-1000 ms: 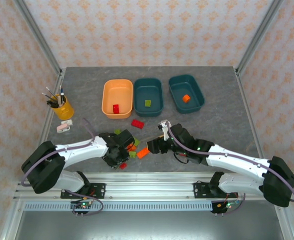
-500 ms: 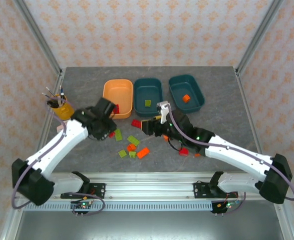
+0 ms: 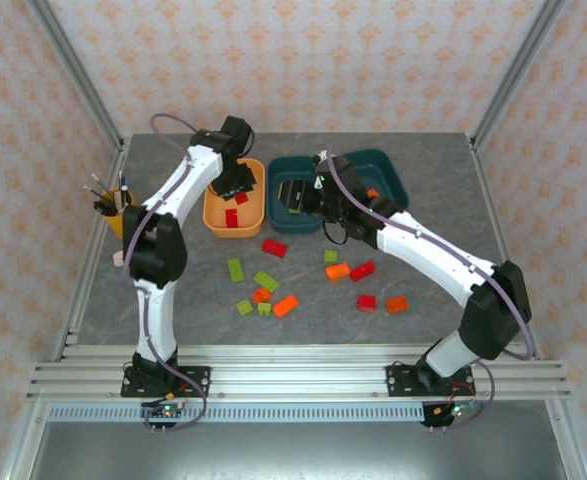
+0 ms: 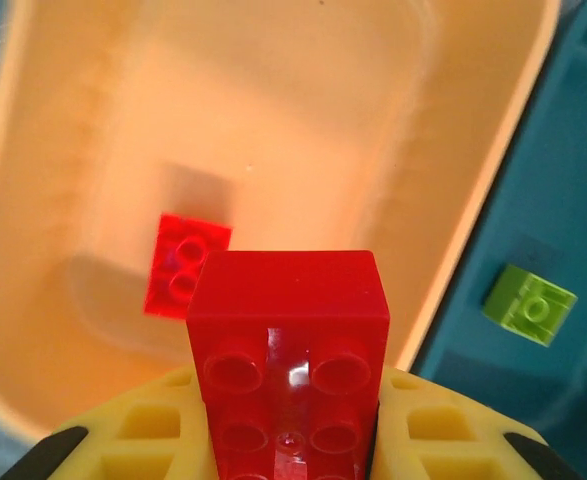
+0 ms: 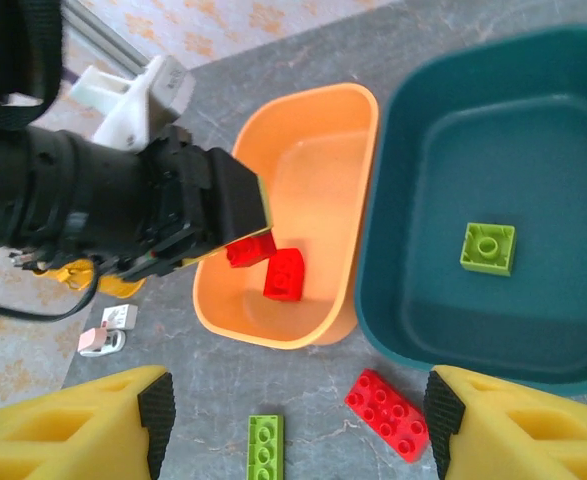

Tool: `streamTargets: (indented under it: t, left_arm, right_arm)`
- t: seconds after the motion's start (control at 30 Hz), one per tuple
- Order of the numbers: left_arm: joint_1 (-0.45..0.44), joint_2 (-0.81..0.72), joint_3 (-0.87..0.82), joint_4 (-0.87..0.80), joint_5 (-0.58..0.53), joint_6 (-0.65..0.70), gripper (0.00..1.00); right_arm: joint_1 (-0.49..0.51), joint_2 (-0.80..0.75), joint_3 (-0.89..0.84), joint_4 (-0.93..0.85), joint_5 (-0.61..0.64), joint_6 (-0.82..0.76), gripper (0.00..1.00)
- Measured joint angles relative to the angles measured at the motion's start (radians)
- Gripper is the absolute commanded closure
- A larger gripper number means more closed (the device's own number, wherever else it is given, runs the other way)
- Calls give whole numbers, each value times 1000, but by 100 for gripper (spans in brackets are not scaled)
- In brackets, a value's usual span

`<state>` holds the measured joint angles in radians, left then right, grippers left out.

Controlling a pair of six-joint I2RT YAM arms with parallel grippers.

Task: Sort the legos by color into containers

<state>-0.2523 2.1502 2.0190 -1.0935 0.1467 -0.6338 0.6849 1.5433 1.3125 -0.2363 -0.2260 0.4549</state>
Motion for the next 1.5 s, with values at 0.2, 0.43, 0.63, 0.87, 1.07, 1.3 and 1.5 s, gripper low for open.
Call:
streamTargets:
  t: [0.2, 0.43, 0.63, 0.87, 1.07, 1.3, 1.5]
  left_arm:
    - [-1, 169, 75, -26, 24, 58, 65]
    - [-1, 201, 75, -44, 34, 87, 40]
    - [-1, 191, 75, -48, 36, 84, 33]
    - [-8, -27, -6, -27, 19, 47, 22]
    - [-77, -483, -314, 119, 12, 30, 11]
    - [-214, -842, -702, 275, 68, 0, 10]
    - [-220, -982, -895, 318, 83, -65, 10]
  right_arm:
    - [-14, 39, 45, -51, -27, 42, 32]
    - [-14, 42, 49, -113, 7, 61, 33]
    - [-14, 54, 58, -262, 123, 57, 34]
    - [-15, 210, 134, -484, 230, 34, 35]
    - [-19, 355, 133, -552, 236, 12, 35]
    - [-32, 438, 133, -562, 226, -10, 37]
    - [-41, 443, 114, -557, 199, -8, 47]
